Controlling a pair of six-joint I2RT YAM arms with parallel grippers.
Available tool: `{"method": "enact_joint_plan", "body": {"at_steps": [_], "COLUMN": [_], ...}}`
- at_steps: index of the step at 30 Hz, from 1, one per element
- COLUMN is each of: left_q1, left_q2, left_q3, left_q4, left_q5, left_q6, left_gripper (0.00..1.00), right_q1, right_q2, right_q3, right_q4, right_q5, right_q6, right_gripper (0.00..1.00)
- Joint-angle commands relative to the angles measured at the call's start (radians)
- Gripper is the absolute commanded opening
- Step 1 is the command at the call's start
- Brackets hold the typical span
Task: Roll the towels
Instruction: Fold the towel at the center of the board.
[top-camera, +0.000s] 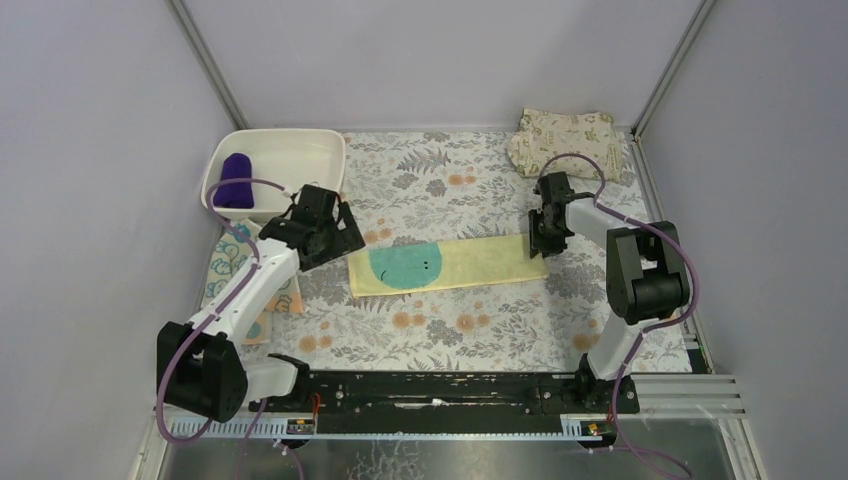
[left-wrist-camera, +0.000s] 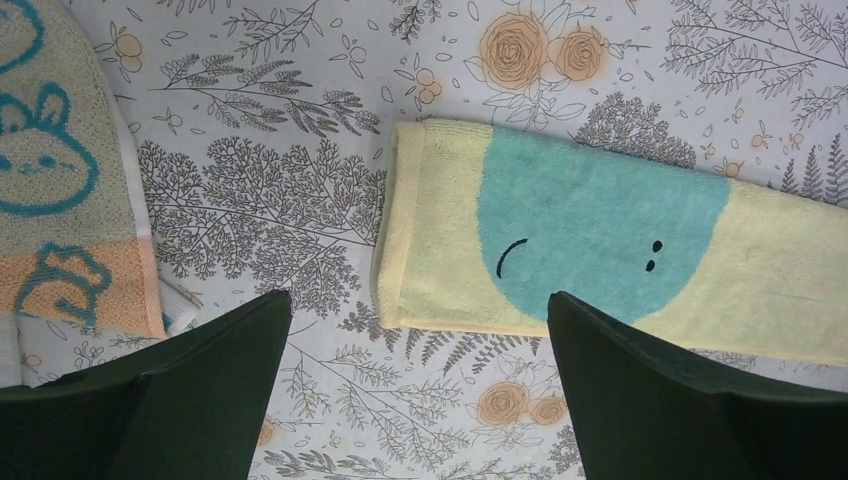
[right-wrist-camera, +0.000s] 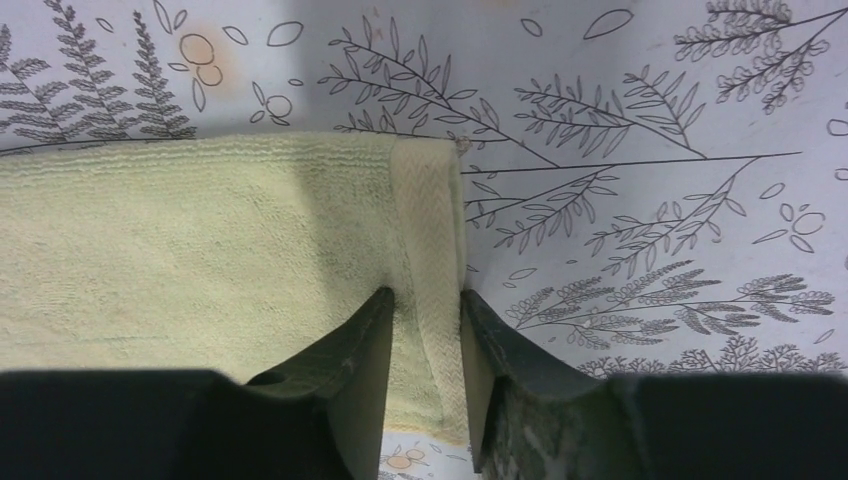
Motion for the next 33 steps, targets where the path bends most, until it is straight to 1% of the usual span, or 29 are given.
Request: {"method": "enact_joint_plan", "body": {"at_steps": [1,3,6,8,10,13,19,22,24,25,29,33], "left_q1": [-0.005,-0.004,-0.005,-0.005,-0.005,-0.005,-0.004,-0.004,-0.005,-0.006,-0.008,-0.015], "left_q2": [-0.034,-0.042,-0.048,-0.048,-0.051,-0.057,-0.058,-0.044,-0.036,-0.03,-0.004,0.025], "left_q3": [-0.009,-0.01,-0.014,-0.016,-0.019,-0.028,-0.052,-0.065,-0.075,-0.081,-0.095,-0.104], "left_q4": [0.004,0.005,0.006,0.006,0.006,0.01,0.046,0.067,0.086,0.097,0.135,0.177], "left_q5": [-0.005,-0.007,-0.001,0.012,0.03,0.051,0.12,0.155,0.175,0.186,0.235,0.264], "left_q6": [0.001,0.003,0.006,0.009,0.01,0.009,0.006,0.002,-0.004,-0.007,-0.026,-0.041], "left_gripper": [1.0,1.0,1.0,1.0,1.0,1.0,1.0,1.0,1.0,1.0,1.0,1.0], "right_q1": [0.028,0.031,0.034,0.034,0.033,0.028,-0.02,-0.028,-0.029,-0.027,0.007,0.077], "right_q2": [0.085,0.094,0.095,0.08,0.068,0.051,0.036,0.038,0.029,0.019,-0.03,-0.059], "right_q3": [-0.045,-0.04,-0.026,-0.012,0.021,0.082,0.213,0.266,0.287,0.293,0.293,0.299], "right_q4": [-0.098,-0.104,-0.113,-0.125,-0.155,-0.213,-0.276,-0.304,-0.313,-0.311,-0.286,-0.275], "right_q5": [-0.016,-0.028,-0.009,0.035,0.116,0.28,0.536,0.623,0.602,0.555,0.299,0.079], "right_q6": [0.009,0.007,0.0,-0.01,-0.022,-0.024,-0.043,-0.057,-0.062,-0.066,-0.072,-0.051], "right_gripper": [0.33,0.27,0.12,0.05,0.01,0.0,0.0,0.0,0.0,0.0,0.0,0.0]}}
